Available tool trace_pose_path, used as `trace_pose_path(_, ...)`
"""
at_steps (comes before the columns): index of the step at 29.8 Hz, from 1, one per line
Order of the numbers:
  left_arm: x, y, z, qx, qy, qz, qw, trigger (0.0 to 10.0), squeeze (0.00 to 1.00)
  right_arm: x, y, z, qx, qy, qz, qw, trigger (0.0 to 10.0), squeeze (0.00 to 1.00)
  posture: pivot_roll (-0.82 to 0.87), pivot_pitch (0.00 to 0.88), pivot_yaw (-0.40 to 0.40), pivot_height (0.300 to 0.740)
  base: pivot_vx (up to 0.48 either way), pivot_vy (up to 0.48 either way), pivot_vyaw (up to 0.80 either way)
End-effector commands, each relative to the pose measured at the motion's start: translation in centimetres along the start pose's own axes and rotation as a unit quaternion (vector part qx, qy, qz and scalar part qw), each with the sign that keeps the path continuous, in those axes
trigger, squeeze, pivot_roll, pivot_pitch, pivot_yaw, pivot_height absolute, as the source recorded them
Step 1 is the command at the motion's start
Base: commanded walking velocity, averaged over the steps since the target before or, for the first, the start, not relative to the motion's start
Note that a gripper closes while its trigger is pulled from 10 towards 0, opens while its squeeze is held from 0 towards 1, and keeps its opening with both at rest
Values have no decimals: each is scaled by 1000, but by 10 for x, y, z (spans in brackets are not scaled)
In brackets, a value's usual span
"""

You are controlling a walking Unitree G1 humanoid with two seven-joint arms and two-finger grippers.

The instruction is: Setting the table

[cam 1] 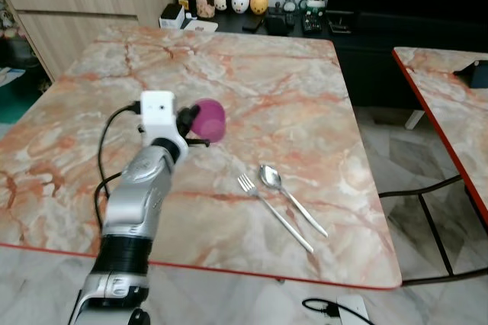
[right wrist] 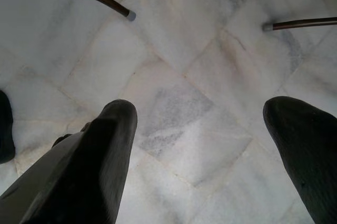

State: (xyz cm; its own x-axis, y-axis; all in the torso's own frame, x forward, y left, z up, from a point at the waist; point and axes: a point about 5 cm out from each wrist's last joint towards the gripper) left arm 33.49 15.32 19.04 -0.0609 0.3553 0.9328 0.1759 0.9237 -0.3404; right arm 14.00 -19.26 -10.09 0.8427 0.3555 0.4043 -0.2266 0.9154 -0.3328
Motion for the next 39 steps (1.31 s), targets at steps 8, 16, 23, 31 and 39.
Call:
trace_pose_path(8, 24, 25, 47, 45, -109, -62, 991, 10000, 0, 2, -4, -1, -8, -7, -4, 1000, 10000, 0, 7, 0, -58, 740, 0, 0, 0)
trace_pose_path(16, 26, 32, 57, 76, -126, -68, 987, 10000, 0, 10, -4, -2, -10, -17, -10, 1000, 10000, 0, 9, 0, -63, 740, 0, 0, 0)
trace_pose_path(23, 26, 25, 50, 71, -132, -55, 987, 10000, 0, 21, -3, -2, -2, -34, -35, 999, 10000, 0, 1, 0, -61, 740, 0, 0, 0)
trace_pose_path(31, 26, 21, 48, 68, -137, -46, 987, 10000, 0, 20, -1, -2, 3, -36, -33, 999, 10000, 0, 2, 0, -62, 740, 0, 0, 0)
trace_pose_path(39, 26, 21, 47, 68, -141, -47, 987, 10000, 0, 14, -1, -1, 2, -28, -40, 999, 10000, 0, 0, 0, -63, 740, 0, 0, 0)
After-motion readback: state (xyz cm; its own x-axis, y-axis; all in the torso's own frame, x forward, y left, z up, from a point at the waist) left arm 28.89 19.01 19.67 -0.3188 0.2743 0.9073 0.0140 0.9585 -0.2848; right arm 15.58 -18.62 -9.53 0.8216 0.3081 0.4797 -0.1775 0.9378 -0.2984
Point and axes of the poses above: a point about 5 cm out from each wrist's last joint towards the gripper, its own z axis pointing back from the gripper into the wrist, its own x axis along the axis of the wrist's last joint, y = z × x, and after that the axes turned 15 degrees about z, right-handed
